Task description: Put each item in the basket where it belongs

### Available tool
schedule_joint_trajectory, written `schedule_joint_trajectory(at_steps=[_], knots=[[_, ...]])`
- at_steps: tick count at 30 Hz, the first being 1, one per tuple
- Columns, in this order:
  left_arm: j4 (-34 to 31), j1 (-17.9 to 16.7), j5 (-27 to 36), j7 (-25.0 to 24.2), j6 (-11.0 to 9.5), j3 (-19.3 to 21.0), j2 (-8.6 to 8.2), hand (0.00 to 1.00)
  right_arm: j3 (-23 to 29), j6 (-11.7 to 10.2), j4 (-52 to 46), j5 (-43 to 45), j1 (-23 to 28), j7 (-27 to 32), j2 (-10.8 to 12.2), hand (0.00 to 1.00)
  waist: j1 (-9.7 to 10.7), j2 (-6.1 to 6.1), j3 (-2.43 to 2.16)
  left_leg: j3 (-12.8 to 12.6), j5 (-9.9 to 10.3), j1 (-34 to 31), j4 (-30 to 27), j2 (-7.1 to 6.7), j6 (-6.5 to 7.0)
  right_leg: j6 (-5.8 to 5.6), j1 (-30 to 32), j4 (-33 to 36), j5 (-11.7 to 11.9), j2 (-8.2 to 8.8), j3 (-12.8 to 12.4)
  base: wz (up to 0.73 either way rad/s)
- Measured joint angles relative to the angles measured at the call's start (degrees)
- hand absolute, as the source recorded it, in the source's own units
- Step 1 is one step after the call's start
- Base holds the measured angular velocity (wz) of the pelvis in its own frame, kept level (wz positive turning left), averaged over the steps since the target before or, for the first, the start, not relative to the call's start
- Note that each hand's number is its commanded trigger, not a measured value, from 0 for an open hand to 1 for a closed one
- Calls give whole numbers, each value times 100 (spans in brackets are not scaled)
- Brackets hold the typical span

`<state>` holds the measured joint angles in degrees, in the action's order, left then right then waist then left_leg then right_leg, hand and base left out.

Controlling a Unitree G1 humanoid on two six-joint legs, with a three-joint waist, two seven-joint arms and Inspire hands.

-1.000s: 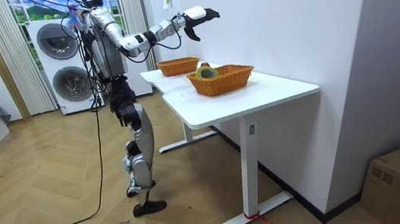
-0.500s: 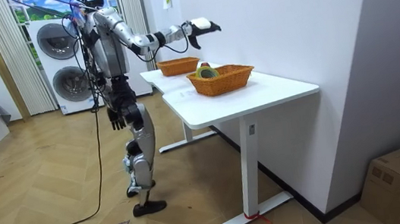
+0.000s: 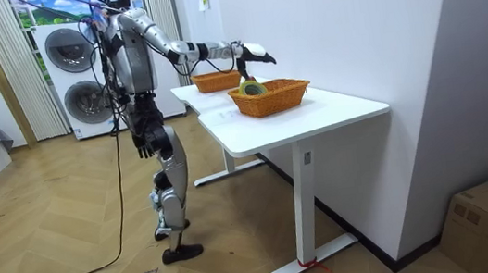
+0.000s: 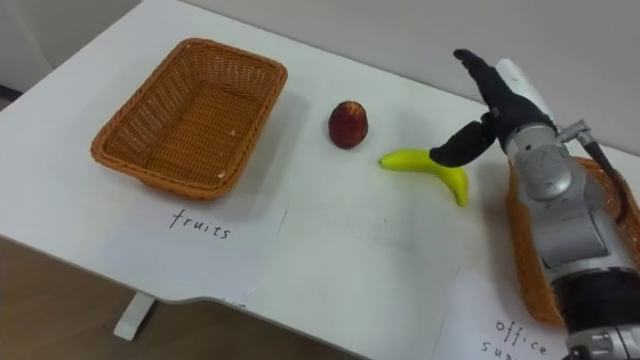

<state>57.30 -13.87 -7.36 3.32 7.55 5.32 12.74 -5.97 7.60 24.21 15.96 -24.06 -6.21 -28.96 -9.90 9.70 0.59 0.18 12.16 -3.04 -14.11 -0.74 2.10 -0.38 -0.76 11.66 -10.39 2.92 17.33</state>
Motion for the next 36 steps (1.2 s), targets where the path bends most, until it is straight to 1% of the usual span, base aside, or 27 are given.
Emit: schedule_joint_trajectory(at_steps=[2, 5, 7, 10, 14, 16, 22, 27, 29, 30, 36], knots=[[-2, 47, 9, 2, 9, 1, 6, 0, -38, -1, 119, 9, -23, 5, 0, 0, 0, -8, -2, 6, 0, -76, -33, -2, 0, 1, 65, 1, 1, 2, 9, 4], [-11, 97, 112, 3, 11, -16, 6, 0, -148, -3, 481, 6, -211, 24, 0, 0, -1, -22, 0, 16, -4, -143, -63, -2, 1, 5, 138, 0, 3, 5, 3, 0], [-9, 142, 112, 15, 0, -78, 6, 0, -279, -5, 886, 15, -391, 28, -1, 0, -15, -29, 1, 21, -4, -167, -64, -2, 0, 5, 165, -1, 3, 4, 1, 0], [-5, 220, 112, 21, -36, -109, 1, 0, -417, -6, 1138, 24, -547, 25, -4, 0, -16, -29, 1, 22, -10, -245, -68, 1, -3, 13, 252, -2, 8, 2, -2, 0], [-7, 254, 131, 62, -54, -115, 1, 0, -420, -8, 1143, 30, -561, 21, -5, 0, -29, -44, 7, 24, -11, -285, -67, 0, -2, 14, 295, -2, 8, 2, 0, 0], [-12, 267, 166, 83, -58, -114, 1, 0, -420, -8, 1144, 61, -566, 22, -5, 0, -43, -61, 20, 23, -11, -297, -65, 0, -2, 14, 308, -2, 8, 2, 1, 0], [-33, 310, 168, 112, -62, -110, 5, 0, -420, -8, 1146, 78, -566, 23, -8, 0, -78, -67, 23, 34, -14, -377, -66, 0, -4, 14, 378, -1, 8, -1, 11, 0], [-114, 309, 172, 106, -83, -112, 14, 0, -434, -10, 1142, 513, -571, 22, -8, 0, -146, -66, 23, 39, -14, -390, -65, 0, -4, 14, 389, -1, 8, 2, 7, 0], [-131, 310, 173, 105, -111, -112, 21, 0, -527, -11, 1142, 503, -614, 23, -20, 0, -153, -65, 23, 42, -14, -409, -67, 0, -4, 14, 408, -1, 8, 2, 10, 0], [-133, 310, 185, 107, -129, -121, 28, 0, -667, -11, 1144, 486, -656, 22, -47, 0, -154, -63, 22, 44, -14, -422, -71, 0, -4, 14, 419, 0, 8, 3, 12, 0], [-219, 335, 221, 116, -130, -164, 60, 0, -1080, -7, 1339, 490, -874, 15, -69, 0, -203, -61, 23, 47, -14, -501, -130, -2, -5, 18, 469, 8, 11, 7, 33, 0]])
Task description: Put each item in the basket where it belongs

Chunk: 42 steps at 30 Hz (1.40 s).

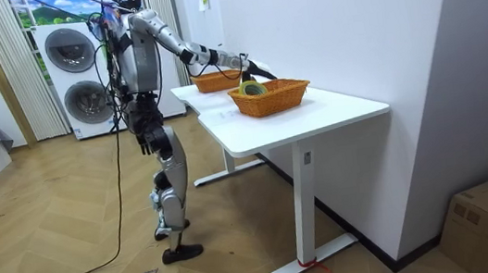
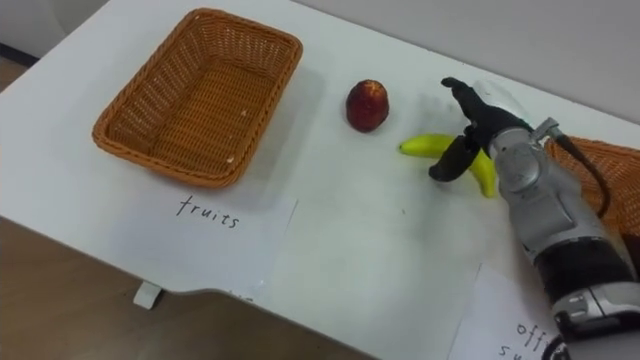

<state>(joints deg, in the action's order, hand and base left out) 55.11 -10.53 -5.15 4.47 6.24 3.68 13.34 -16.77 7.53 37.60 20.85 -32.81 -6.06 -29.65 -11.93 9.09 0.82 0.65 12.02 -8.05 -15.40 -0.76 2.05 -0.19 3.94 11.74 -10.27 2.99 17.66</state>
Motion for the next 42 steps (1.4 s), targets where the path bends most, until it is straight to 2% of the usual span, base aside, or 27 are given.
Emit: schedule_joint_trajectory(at_steps=[5, 9, 12, 17, 22, 31, 42], knots=[[8, 14, 15, 0, -2, -5, 16, 0, -6, 6, 39, -1, -3, -42, -38, 0, -85, -7, 7, 13, 0, -17, -13, 0, 0, 3, -2, 2, 3, 11, 72, 0], [78, 30, 11, -3, -2, -14, 17, 0, -7, -5, 106, -4, -107, -150, -38, 0, -116, -9, 67, 13, 0, -40, -35, 3, 0, 11, 3, 8, 7, 13, 118, 2], [253, 82, 11, -9, 7, -47, 47, 0, -10, 1, 425, -9, -303, -232, -38, 0, -131, -3, 78, 11, 0, -55, -37, 3, 0, 13, 11, 14, 10, 12, 125, 0], [278, 129, 8, -11, 6, -61, 59, 0, -14, 0, 701, -11, -515, -346, -39, 0, -170, 8, 82, 15, 1, -79, -35, 4, -1, 15, 30, 12, 12, 8, 148, 0], [451, 342, 9, -17, -1, -168, 71, 0, -54, -53, 849, -15, -593, -366, -41, 0, -289, 47, 80, 15, 1, -75, -38, 4, -1, 15, 29, 5, 12, 8, 155, 0], [457, 353, -2, -94, 10, -182, 79, 0, -222, -40, 1078, -4, -704, -455, -43, 0, -278, 92, 75, 41, 1, -70, -60, 2, -1, 17, 7, 6, 13, 10, 186, 0], [442, 444, -5, -255, 104, -179, 115, 0, -224, 185, 1289, -5, -764, -874, -43, 0, -295, 140, 76, 61, 1, -70, -101, 5, -2, 32, -14, 10, 28, 4, 192, 0]])
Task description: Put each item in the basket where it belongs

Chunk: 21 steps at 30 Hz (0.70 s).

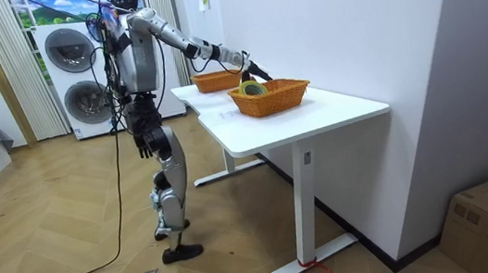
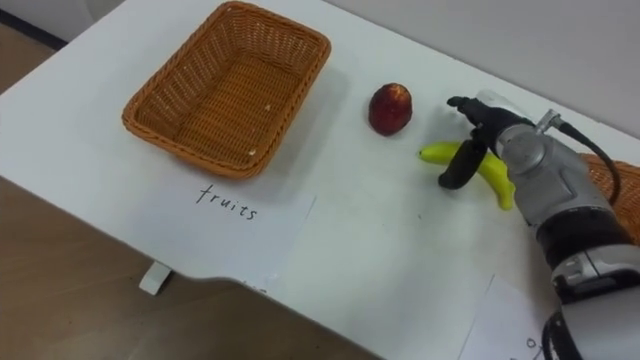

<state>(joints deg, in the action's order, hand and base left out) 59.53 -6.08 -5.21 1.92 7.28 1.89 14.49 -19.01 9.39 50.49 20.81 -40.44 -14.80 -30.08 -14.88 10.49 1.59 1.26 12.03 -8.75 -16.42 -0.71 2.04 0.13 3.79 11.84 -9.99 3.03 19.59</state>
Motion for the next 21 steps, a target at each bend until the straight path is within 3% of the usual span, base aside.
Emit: schedule_joint_trajectory(at_steps=[3, 4, 12, 13, 14, 21], knots=[[12, 0, -2, -39, 109, 2, 23, 0, 7, 158, 89, 0, -63, -229, -12, 0, 0, -5, 3, 33, 0, 0, -3, -1, -1, 5, -5, 1, 9, -5, 11, 1], [19, 0, -3, -43, 149, 2, 23, 0, 6, 186, 117, -1, -63, -323, -36, 0, -9, -32, 22, 43, 0, -1, -9, -1, -1, 6, -8, 0, 9, -5, 20, 3], [18, 28, -2, -59, 266, 2, 22, 0, 3, 266, 268, -37, -73, -780, -174, 0, -151, -18, 10, 60, 0, 20, -10, 0, -3, 7, -43, -21, 18, -14, 32, 0], [21, 27, -5, -94, 270, 3, 26, 0, 5, 267, 317, -35, -76, -813, -174, 46, -165, -48, 32, 62, 0, 33, -10, -1, -3, 7, -59, -23, 20, -15, 35, 0], [22, 32, -4, -108, 270, 2, 28, 0, 5, 267, 352, -35, -80, -823, -174, 100, -174, -47, 30, 63, 0, 34, -11, -1, -3, 7, -62, -23, 21, -14, 42, 0], [70, 82, -2, -149, 268, -54, 41, 0, 2, 309, 643, -10, -209, -580, -234, 100, -292, -30, 22, 80, -1, 42, -27, 0, -4, 11, -87, -23, 30, -9, 97, 0]])
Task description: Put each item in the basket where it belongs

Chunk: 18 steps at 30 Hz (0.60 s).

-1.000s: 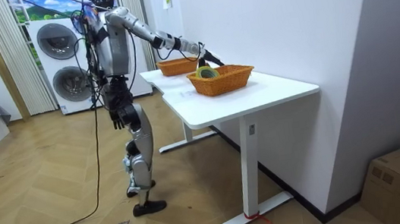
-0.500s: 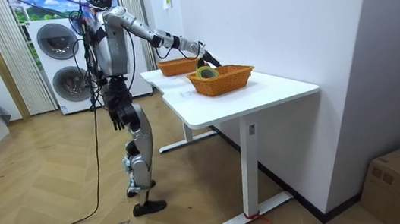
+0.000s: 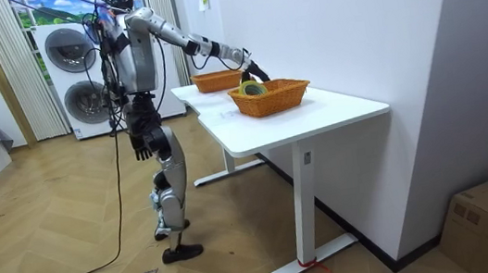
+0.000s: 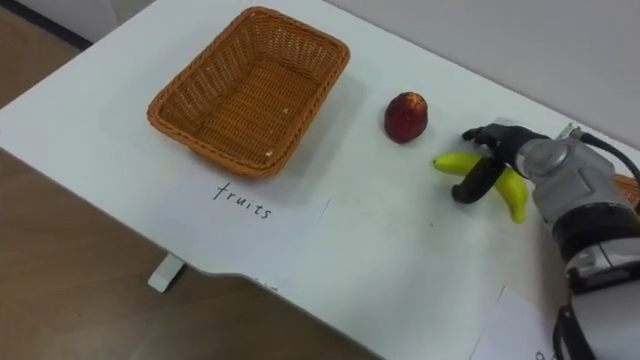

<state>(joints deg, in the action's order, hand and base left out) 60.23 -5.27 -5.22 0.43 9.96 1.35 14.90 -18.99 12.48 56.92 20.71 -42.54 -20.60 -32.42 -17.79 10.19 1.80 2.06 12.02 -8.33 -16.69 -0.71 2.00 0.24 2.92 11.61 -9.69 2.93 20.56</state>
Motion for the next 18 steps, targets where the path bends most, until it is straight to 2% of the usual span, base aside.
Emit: schedule_joint_trajectory(at_steps=[18], knots=[[67, 18, 7, 112, -27, -52, 25, 0, -6, 11, 28, -57, -95, -27, -55, 100, 19, 8, 12, 2, 1, -4, 12, 3, -1, 0, 14, -2, 0, -2, 3, 0]])
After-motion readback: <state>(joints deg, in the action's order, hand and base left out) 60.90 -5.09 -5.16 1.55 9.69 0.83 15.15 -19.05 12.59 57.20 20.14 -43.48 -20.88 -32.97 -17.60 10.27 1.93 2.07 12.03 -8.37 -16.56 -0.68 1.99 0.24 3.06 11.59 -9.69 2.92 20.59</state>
